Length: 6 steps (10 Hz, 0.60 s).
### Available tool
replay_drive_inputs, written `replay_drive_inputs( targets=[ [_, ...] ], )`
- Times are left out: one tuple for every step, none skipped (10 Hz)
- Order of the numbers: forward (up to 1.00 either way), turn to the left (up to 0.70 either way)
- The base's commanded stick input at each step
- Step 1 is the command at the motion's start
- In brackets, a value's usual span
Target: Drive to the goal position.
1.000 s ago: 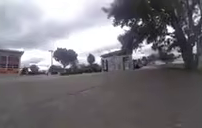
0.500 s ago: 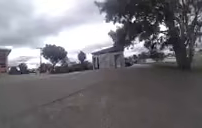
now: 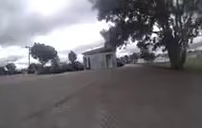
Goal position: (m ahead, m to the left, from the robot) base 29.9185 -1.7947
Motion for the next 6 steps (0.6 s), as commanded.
replay_drive_inputs(
  targets=[
    [1.0,-0.27],
    [1.0,-0.27],
    [1.0,-0.27],
    [1.0,-0.27],
    [1.0,-0.27],
    [1.0,-0.27]
  ],
)
